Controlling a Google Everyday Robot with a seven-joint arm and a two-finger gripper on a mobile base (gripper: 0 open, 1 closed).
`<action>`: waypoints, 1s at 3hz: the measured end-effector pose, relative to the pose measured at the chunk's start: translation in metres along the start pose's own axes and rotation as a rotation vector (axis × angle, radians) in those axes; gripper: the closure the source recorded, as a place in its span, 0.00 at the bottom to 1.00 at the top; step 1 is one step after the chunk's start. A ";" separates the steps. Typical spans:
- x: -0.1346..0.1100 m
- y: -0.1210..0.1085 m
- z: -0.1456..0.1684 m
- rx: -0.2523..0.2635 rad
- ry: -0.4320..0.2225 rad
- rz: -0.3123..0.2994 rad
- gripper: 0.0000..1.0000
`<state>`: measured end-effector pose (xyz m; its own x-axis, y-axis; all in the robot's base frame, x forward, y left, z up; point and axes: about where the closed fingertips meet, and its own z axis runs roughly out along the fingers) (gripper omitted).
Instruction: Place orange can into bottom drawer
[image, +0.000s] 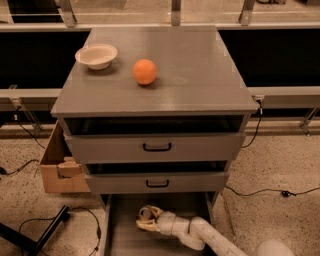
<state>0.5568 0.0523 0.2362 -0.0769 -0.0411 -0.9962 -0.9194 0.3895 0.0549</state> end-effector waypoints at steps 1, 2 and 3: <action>0.024 0.014 0.015 -0.017 0.042 -0.044 1.00; 0.039 0.027 0.021 -0.019 0.076 -0.082 1.00; 0.052 0.044 0.025 0.016 0.109 -0.067 1.00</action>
Offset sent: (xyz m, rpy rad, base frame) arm -0.0339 0.0383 -0.0597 -0.1680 -0.0740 0.0306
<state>0.5222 0.0902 0.1851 -0.0576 -0.1675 -0.9842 -0.9178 0.3969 -0.0138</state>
